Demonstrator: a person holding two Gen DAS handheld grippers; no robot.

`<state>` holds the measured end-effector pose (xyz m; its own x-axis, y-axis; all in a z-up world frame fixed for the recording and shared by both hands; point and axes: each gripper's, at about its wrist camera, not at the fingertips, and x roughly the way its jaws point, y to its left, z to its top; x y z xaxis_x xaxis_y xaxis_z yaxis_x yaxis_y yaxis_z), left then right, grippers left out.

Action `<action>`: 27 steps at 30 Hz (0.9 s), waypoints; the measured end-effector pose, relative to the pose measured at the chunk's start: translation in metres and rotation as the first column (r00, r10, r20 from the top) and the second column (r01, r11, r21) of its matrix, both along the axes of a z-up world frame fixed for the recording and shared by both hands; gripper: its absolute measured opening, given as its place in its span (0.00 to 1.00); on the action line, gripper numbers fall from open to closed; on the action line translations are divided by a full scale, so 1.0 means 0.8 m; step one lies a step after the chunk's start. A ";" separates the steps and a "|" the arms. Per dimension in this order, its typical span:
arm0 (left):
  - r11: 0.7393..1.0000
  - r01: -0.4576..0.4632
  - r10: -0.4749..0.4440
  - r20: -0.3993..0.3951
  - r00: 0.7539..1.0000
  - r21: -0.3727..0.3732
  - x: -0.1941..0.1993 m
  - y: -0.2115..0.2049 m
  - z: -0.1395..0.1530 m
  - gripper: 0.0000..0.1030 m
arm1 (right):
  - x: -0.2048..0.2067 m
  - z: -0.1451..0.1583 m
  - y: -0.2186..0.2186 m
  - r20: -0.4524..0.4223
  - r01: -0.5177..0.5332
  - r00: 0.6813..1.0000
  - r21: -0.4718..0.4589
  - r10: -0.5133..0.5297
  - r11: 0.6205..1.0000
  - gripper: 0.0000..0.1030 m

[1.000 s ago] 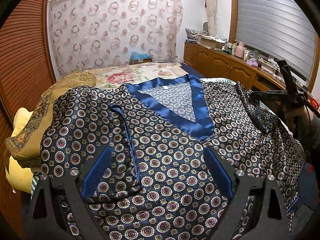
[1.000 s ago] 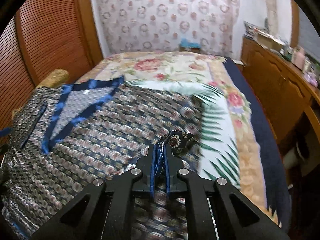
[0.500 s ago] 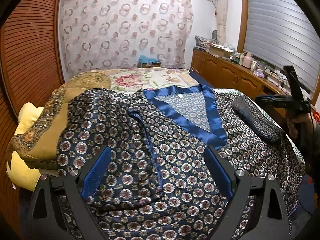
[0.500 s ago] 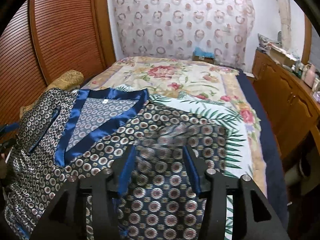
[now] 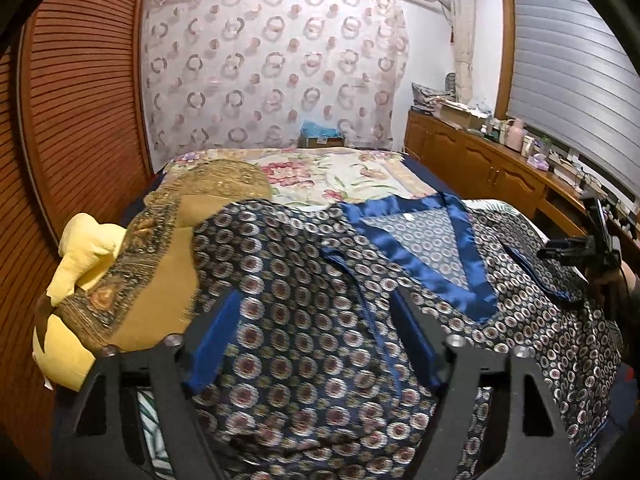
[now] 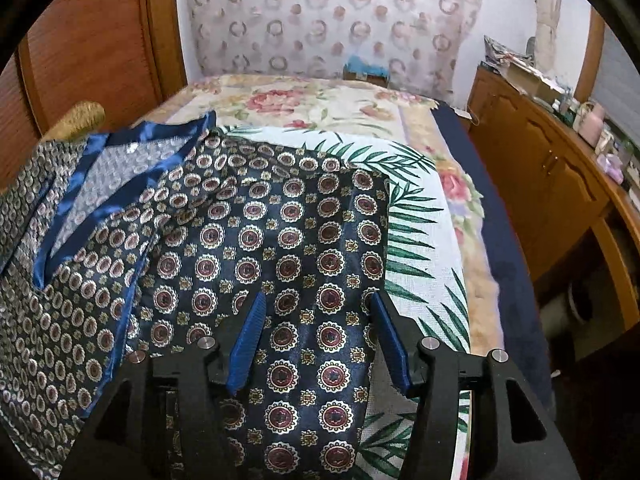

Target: Fold small clothes

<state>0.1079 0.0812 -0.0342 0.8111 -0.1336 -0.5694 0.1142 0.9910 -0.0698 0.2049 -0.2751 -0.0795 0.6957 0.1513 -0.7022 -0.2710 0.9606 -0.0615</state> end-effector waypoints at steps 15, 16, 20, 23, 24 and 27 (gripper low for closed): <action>0.995 -0.101 0.102 -0.079 0.992 0.018 0.066 0.069 -0.006 0.48 | 0.004 -0.004 -0.010 0.003 0.023 1.000 0.017 -0.023 1.000 0.65; 0.994 -0.106 0.107 -0.091 0.990 0.019 0.073 0.072 -0.008 0.48 | 0.004 -0.004 -0.010 0.002 0.024 1.000 0.017 -0.024 1.000 0.65; 0.991 -0.131 0.131 -0.154 0.979 0.010 0.100 0.084 -0.023 0.48 | 0.005 -0.004 -0.011 0.002 0.027 1.000 0.018 -0.027 0.999 0.67; 0.989 -0.147 0.143 -0.201 0.969 -0.007 0.117 0.089 -0.033 0.49 | 0.005 -0.003 -0.011 0.002 0.027 1.000 0.018 -0.027 0.999 0.67; 0.988 -0.155 0.151 -0.218 0.964 -0.005 0.121 0.089 -0.036 0.48 | 0.005 -0.003 -0.011 0.002 0.027 1.000 0.017 -0.027 0.999 0.67; 0.988 -0.151 0.144 -0.250 0.957 -0.010 0.128 0.086 -0.043 0.48 | 0.005 -0.003 -0.011 0.002 0.026 1.000 0.018 -0.027 0.999 0.68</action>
